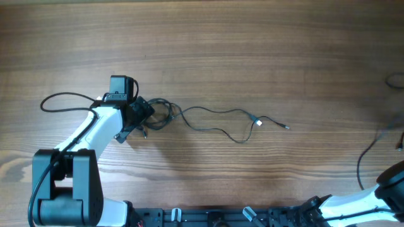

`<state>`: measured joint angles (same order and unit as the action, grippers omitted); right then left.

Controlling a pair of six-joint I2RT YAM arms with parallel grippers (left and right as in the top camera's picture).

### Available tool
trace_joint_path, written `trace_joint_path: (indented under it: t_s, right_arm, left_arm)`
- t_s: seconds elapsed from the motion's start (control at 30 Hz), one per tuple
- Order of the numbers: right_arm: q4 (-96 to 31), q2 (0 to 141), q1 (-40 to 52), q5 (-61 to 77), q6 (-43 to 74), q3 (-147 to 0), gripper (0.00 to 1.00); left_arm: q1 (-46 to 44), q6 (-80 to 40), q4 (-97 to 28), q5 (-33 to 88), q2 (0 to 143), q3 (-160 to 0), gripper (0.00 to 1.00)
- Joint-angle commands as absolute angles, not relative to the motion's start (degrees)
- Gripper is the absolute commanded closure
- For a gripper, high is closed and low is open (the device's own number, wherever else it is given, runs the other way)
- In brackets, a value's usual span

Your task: Untangle cables

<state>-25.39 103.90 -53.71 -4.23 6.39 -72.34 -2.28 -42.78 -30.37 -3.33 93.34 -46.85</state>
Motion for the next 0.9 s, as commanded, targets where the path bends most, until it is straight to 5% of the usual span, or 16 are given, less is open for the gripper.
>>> trace_joint_path:
  t_s: [0.0,0.13,0.33,0.87]
  right_arm:
    - [-27.77,101.95,-53.54,-1.54,8.05,-72.27,0.01]
    - [-35.09,100.44,-53.45,-2.55,15.97,-72.27,0.00]
    - [-58.11,100.25,-53.60,-10.74,47.24,-72.25,0.00]
    - [-67.57,75.64,-53.78,-20.75,49.47,-66.08,0.00]
  left_arm:
    - [-2.02,-43.79,-30.00,-1.54,94.19,-45.95,0.00]
    - [-2.02,-43.79,-30.00,-1.54,94.19,-45.95,0.00]
    - [-2.02,-43.79,-30.00,-1.56,94.19,-45.95,0.00]
    - [-2.02,-43.79,-30.00,-1.54,94.19,-45.95,0.00]
